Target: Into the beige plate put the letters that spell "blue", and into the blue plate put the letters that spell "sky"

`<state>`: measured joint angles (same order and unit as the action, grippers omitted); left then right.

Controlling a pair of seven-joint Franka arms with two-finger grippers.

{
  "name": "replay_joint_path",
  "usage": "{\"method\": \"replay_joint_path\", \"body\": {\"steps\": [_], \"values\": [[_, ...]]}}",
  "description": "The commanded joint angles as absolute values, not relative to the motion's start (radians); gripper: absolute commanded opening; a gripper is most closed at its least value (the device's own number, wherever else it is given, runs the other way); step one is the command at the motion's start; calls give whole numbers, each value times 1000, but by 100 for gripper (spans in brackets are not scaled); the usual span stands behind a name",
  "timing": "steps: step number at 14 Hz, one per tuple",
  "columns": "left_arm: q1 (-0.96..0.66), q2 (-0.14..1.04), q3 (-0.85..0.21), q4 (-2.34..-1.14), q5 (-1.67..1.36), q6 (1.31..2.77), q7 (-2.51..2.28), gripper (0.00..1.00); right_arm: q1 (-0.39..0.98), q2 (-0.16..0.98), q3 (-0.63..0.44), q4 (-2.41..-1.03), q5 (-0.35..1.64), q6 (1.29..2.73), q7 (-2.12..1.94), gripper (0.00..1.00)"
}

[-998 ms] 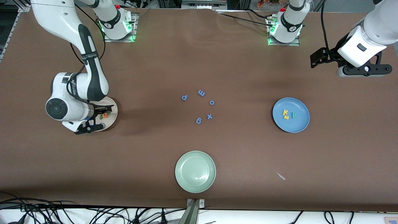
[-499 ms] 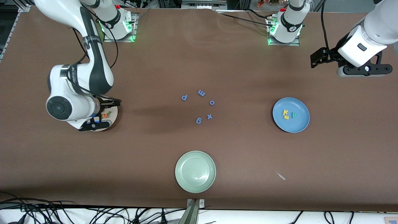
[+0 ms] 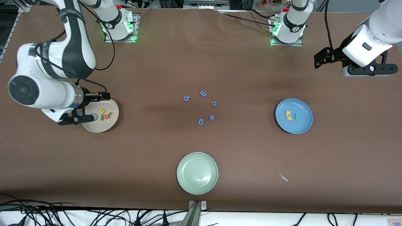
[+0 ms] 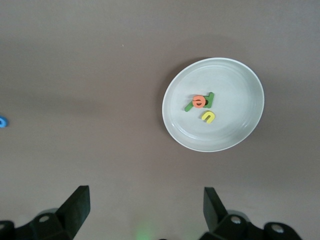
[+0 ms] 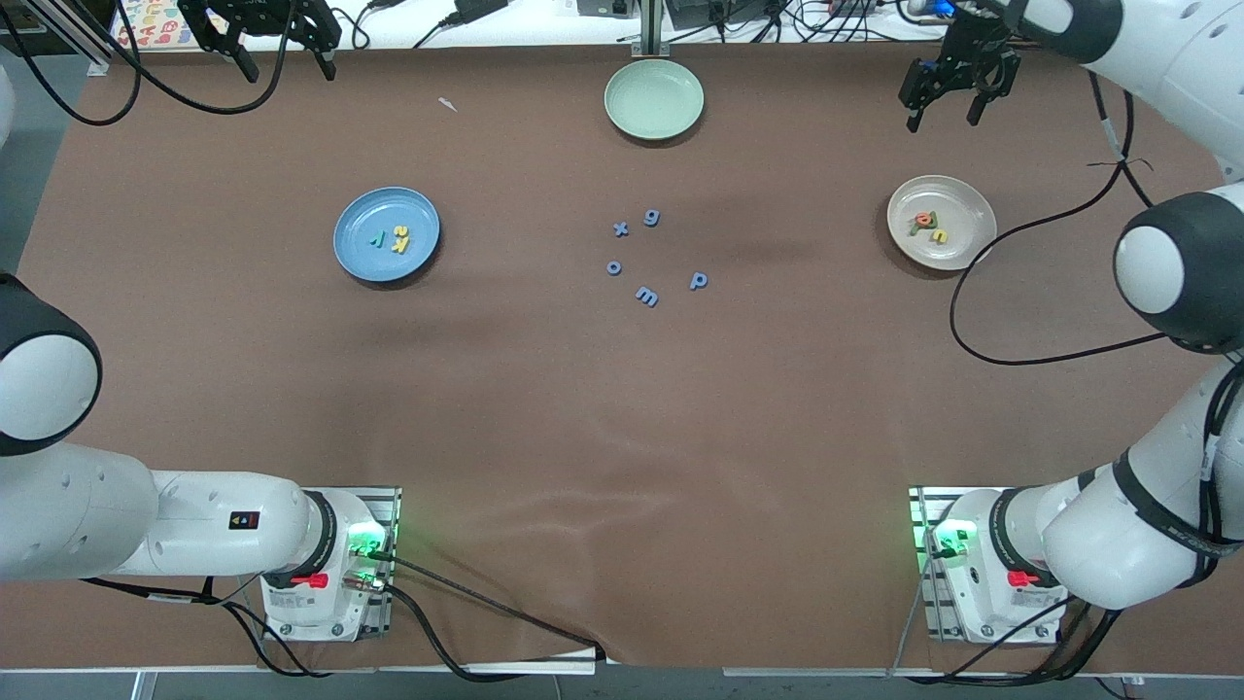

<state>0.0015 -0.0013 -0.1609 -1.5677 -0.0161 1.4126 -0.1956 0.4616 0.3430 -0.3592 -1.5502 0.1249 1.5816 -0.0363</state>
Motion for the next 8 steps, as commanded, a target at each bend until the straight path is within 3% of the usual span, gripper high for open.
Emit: {"method": "replay_joint_path", "body": {"steps": [1,5,8], "values": [[15,3,-167,-1546,-28,1417,-209,100,264,215,-157,-1601,57,1574,-2,100],[25,5,-160,-1548,-29,1420,-209,100,131,97,-37,-1643,-1,1575,-8,100],[25,12,-160,-1546,-41,1424,-207,100,94,35,-17,-1646,-26,1574,-5,100]]}}
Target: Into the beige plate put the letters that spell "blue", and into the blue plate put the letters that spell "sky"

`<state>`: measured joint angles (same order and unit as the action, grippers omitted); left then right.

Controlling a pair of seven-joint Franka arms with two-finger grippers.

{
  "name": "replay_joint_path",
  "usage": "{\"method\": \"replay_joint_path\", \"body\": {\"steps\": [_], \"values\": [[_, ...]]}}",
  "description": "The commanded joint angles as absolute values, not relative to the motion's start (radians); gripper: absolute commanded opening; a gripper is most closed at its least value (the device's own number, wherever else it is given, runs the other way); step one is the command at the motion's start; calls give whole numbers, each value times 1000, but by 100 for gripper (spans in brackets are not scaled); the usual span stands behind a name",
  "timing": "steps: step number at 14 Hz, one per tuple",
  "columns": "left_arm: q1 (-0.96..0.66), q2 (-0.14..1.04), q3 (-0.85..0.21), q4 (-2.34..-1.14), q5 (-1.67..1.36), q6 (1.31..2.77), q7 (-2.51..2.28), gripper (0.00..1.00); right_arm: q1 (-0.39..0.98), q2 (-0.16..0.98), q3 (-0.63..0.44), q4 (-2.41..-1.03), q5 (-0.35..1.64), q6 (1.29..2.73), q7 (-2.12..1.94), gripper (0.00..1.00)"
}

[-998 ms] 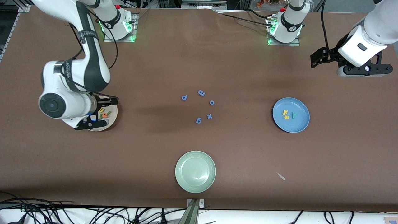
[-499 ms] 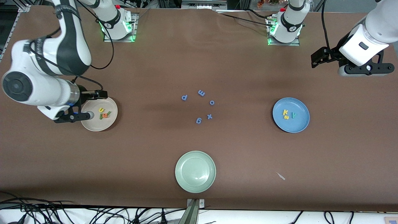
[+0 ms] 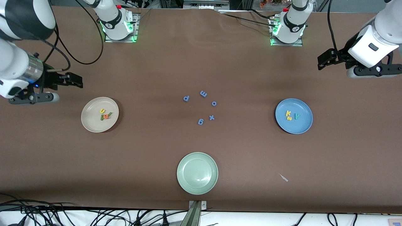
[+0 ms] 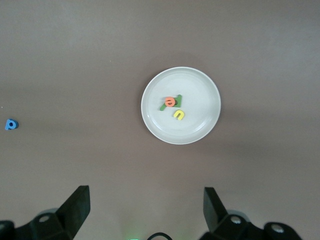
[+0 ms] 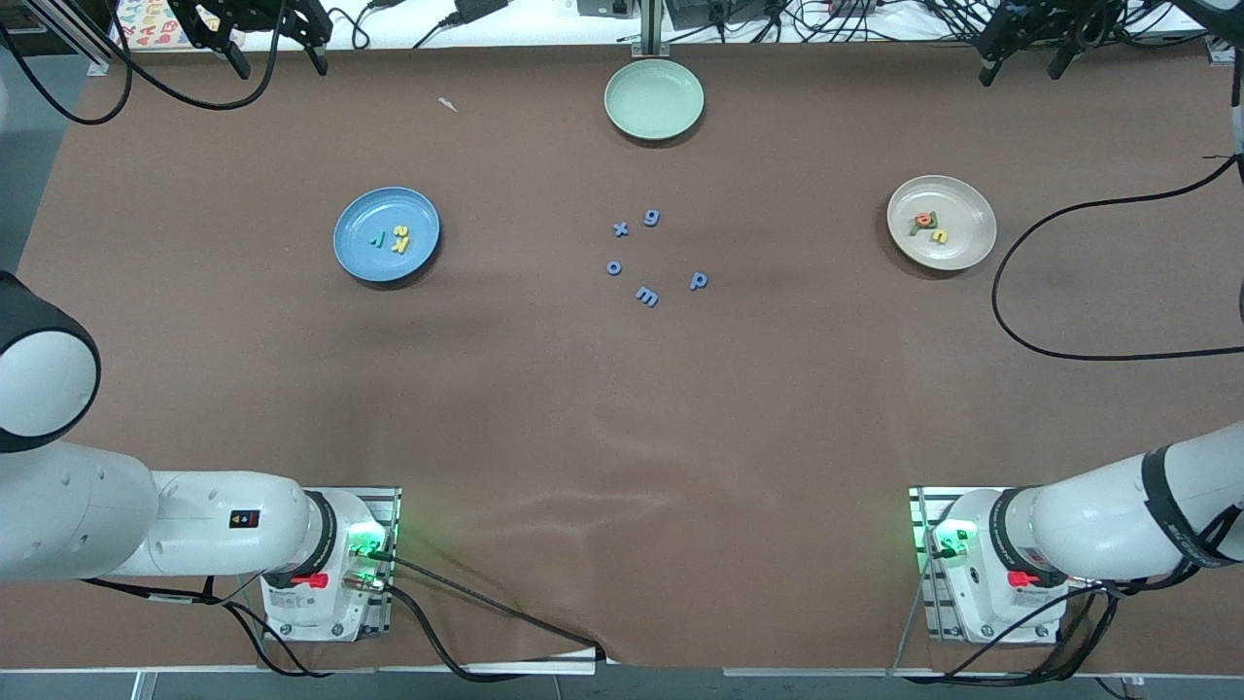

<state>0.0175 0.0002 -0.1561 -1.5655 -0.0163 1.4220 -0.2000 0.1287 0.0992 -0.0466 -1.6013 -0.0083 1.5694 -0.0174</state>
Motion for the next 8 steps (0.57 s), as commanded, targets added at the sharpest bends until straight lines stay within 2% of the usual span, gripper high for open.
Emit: {"method": "replay_joint_path", "body": {"steps": [1,8], "values": [[25,15,-158,-1548,-41,1428,-207,100,84,29,-15,-1646,-25,1574,-3,100],[23,32,-160,-1548,-43,1462,-209,100,-15,20,32,-1675,-25,1600,5,100]]}}
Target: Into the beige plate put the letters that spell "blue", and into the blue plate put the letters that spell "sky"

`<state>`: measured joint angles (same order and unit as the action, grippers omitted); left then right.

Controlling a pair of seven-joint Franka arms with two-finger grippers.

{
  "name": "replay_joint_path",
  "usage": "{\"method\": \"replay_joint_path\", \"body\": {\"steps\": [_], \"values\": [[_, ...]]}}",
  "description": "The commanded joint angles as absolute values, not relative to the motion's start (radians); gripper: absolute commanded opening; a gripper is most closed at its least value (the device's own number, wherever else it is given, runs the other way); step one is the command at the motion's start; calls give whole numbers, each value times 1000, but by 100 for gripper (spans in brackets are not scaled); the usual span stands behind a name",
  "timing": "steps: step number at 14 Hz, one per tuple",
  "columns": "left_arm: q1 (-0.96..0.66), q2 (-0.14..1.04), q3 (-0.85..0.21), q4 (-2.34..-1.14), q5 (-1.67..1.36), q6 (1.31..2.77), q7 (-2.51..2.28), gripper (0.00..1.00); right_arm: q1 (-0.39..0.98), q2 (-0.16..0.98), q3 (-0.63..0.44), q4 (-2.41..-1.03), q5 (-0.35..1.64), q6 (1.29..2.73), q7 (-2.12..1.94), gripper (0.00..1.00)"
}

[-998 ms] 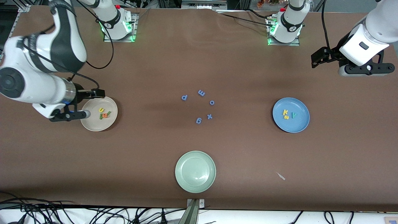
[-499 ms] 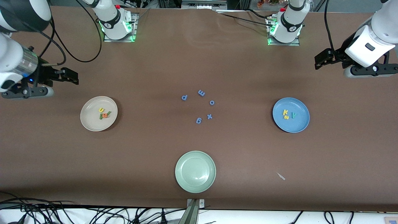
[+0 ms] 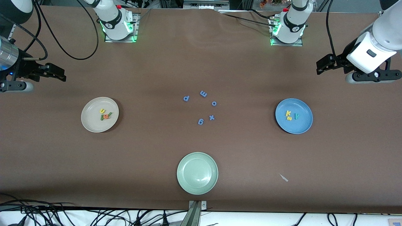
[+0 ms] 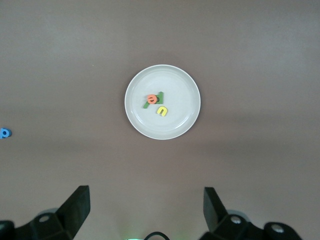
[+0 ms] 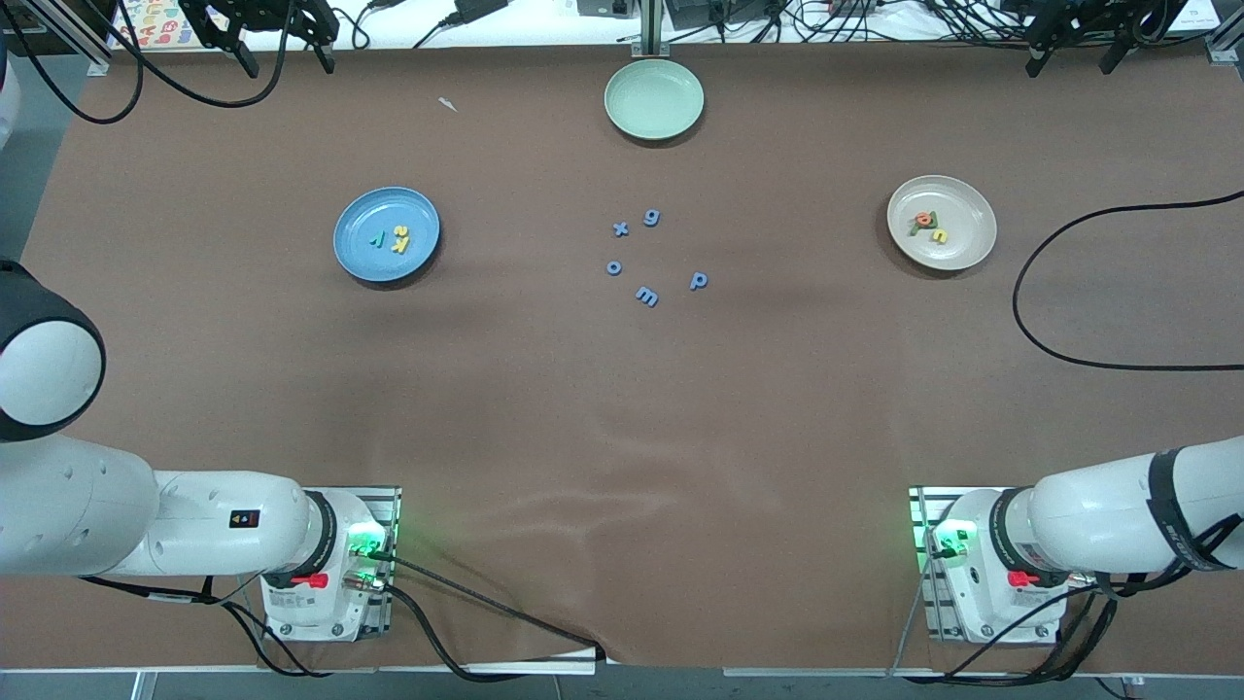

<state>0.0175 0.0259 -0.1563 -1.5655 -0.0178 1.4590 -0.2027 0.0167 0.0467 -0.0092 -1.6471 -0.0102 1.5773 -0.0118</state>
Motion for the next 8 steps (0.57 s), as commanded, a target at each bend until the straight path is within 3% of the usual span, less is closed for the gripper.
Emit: {"method": "replay_joint_path", "body": {"steps": [1,8], "values": [[23,32,-160,-1548,-44,1462,-209,100,-17,20,34,-1675,-25,1601,5,100],[21,34,-164,-1548,-67,1482,-209,100,-29,37,35,-1674,-23,1614,6,100]]}}
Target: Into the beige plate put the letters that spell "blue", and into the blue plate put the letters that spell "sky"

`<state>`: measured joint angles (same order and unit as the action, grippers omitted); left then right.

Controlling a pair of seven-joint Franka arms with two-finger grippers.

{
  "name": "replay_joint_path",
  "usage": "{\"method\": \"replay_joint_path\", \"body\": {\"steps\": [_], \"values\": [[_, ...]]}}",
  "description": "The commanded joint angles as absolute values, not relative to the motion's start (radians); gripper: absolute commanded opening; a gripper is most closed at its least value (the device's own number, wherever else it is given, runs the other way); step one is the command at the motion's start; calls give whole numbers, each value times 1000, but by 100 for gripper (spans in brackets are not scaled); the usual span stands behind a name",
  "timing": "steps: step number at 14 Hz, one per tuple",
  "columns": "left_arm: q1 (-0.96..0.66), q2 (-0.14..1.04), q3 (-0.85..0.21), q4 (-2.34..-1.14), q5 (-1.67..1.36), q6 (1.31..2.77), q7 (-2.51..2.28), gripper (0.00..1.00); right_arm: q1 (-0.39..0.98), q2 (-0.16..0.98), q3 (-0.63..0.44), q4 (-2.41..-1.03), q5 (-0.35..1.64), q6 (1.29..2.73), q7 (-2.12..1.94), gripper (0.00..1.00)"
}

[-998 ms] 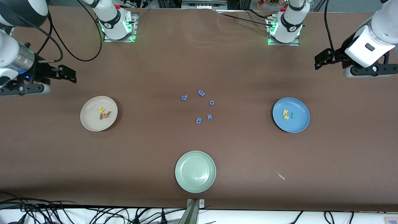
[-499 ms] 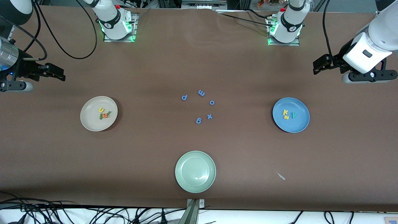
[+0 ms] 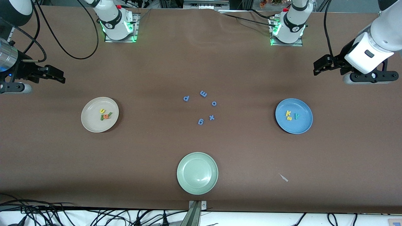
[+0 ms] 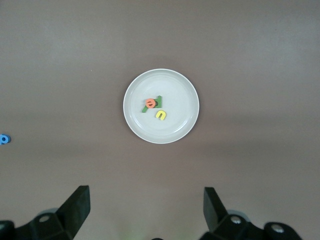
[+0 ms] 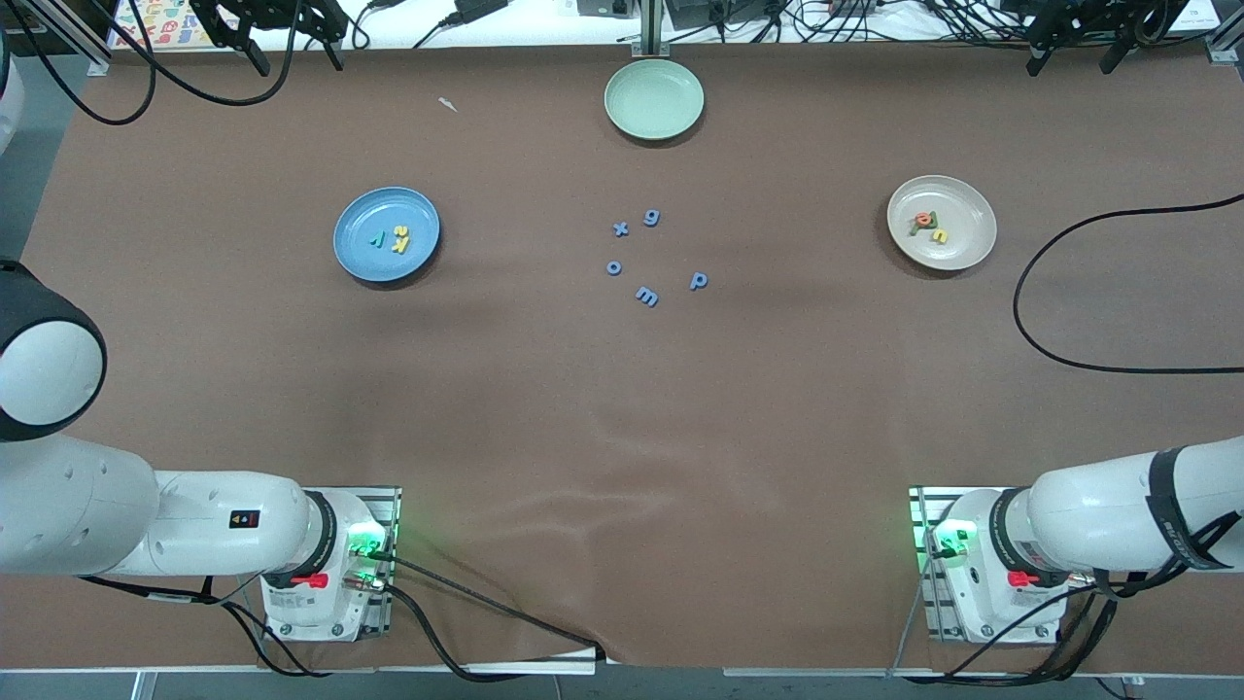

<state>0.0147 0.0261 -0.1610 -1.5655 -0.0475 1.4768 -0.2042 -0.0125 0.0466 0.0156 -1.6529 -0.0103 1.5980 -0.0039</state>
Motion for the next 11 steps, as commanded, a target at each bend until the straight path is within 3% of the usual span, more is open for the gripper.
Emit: {"method": "replay_joint_path", "body": {"steps": [1,11], "values": [[23,37,-164,-1548,-69,1483,-209,100,-28,46,35,-1672,-25,1614,6,100],[21,43,-166,-1548,-64,1514,-201,100,-23,57,35,-1663,-23,1612,6,100]]}}
